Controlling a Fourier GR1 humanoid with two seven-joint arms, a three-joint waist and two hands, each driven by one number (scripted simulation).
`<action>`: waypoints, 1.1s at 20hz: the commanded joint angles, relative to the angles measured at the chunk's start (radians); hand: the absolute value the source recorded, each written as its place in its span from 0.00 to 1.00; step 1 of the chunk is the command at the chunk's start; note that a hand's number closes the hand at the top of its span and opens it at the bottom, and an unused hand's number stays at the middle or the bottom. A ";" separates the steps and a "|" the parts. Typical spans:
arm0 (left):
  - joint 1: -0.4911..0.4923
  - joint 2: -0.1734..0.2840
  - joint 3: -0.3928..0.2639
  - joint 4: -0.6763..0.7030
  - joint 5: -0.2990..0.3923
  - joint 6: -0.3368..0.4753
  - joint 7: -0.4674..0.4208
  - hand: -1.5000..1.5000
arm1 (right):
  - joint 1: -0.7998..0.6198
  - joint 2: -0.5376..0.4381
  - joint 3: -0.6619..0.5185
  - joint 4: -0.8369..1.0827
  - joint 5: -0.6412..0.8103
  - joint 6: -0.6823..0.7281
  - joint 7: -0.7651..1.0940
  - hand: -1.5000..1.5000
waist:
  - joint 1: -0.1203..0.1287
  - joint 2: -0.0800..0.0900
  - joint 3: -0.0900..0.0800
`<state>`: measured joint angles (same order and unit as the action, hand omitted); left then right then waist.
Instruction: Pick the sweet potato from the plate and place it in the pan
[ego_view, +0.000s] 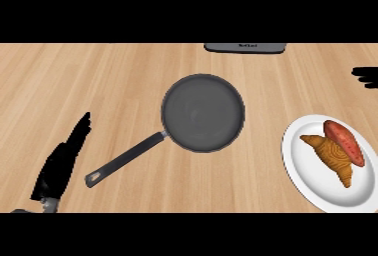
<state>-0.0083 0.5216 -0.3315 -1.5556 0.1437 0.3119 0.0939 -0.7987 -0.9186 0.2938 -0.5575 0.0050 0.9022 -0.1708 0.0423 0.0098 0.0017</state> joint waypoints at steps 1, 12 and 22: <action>0.058 0.057 0.060 -0.025 0.049 -0.071 -0.032 0.50 | -0.043 0.019 0.051 0.006 0.092 0.068 -0.059 0.00 | -0.001 -0.002 0.000; -0.039 -0.034 0.059 0.028 -0.033 -0.030 0.038 0.50 | -0.062 0.084 0.137 -0.001 0.228 0.097 -0.076 0.00 | -0.025 -0.003 -0.001; 0.059 -0.047 0.058 -0.104 -0.082 -0.034 0.087 0.50 | 0.006 0.088 0.170 -0.052 0.335 0.068 -0.076 0.00 | -0.028 -0.008 -0.001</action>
<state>0.0482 0.4752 -0.2723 -1.6054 0.0834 0.2796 0.1267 -0.8172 -0.8388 0.4505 -0.6124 0.2904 0.9228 -0.1777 0.0144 0.0027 0.0004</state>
